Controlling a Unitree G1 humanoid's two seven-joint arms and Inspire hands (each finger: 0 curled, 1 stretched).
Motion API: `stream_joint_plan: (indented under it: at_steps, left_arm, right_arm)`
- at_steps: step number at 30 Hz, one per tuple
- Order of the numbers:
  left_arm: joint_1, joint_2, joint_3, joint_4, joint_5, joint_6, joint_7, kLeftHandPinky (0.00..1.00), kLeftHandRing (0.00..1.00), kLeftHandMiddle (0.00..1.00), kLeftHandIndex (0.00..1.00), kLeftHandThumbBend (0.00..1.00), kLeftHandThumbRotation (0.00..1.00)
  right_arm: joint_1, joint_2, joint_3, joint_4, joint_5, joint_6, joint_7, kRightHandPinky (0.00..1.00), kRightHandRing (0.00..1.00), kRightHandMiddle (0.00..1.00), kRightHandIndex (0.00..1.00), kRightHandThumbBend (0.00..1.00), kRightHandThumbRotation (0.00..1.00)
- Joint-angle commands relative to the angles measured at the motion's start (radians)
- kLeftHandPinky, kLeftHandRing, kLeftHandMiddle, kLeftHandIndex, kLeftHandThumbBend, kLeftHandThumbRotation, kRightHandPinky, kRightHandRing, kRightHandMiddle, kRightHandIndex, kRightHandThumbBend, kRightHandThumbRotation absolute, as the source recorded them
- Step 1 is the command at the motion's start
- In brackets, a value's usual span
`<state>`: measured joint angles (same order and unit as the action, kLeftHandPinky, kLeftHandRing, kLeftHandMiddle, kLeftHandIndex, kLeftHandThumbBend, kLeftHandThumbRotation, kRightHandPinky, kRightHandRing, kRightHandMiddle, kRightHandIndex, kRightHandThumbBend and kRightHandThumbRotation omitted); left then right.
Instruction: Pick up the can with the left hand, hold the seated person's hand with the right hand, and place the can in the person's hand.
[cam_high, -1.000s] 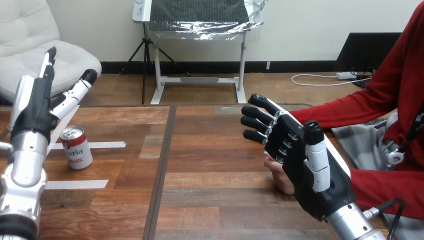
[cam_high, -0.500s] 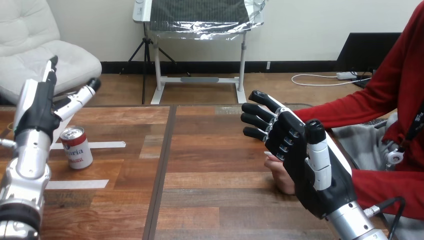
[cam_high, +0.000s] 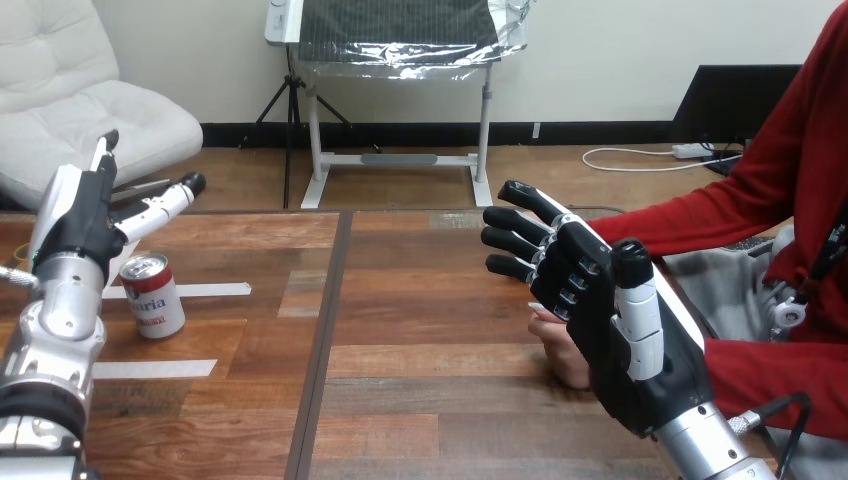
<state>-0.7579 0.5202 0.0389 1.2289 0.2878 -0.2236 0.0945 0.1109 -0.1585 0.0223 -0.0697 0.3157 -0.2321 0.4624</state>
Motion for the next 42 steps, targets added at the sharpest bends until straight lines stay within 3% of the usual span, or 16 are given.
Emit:
stream_joint_plan:
  at_steps: [1, 11, 34, 42]
  left_arm:
    - [-0.102, 0.028, -0.028, 0.014, 0.018, 0.023, 0.005, 1.00, 1.00, 1.00, 1.00, 0.62, 0.50]
    - [-0.118, 0.019, -0.060, 0.032, 0.040, 0.088, 0.012, 1.00, 1.00, 1.00, 1.00, 0.64, 0.49]
    - [-0.123, 0.002, -0.093, 0.050, 0.052, 0.140, 0.027, 1.00, 1.00, 1.00, 1.00, 0.69, 0.52]
    - [-0.126, 0.000, -0.132, 0.049, 0.085, 0.170, 0.038, 1.00, 1.00, 1.00, 1.00, 0.69, 0.55]
  right_arm:
    - [-0.059, 0.003, -0.014, -0.024, 0.009, -0.010, 0.002, 0.84, 0.87, 0.86, 0.90, 0.90, 1.00]
    - [-0.056, 0.000, -0.013, -0.027, 0.005, -0.021, 0.008, 0.84, 0.86, 0.86, 0.90, 0.91, 1.00]
    - [-0.044, 0.001, -0.014, -0.046, 0.007, -0.023, 0.016, 0.83, 0.86, 0.86, 0.90, 0.92, 1.00]
    - [-0.044, -0.002, -0.015, -0.051, 0.009, -0.024, 0.022, 0.83, 0.86, 0.86, 0.89, 0.92, 1.00]
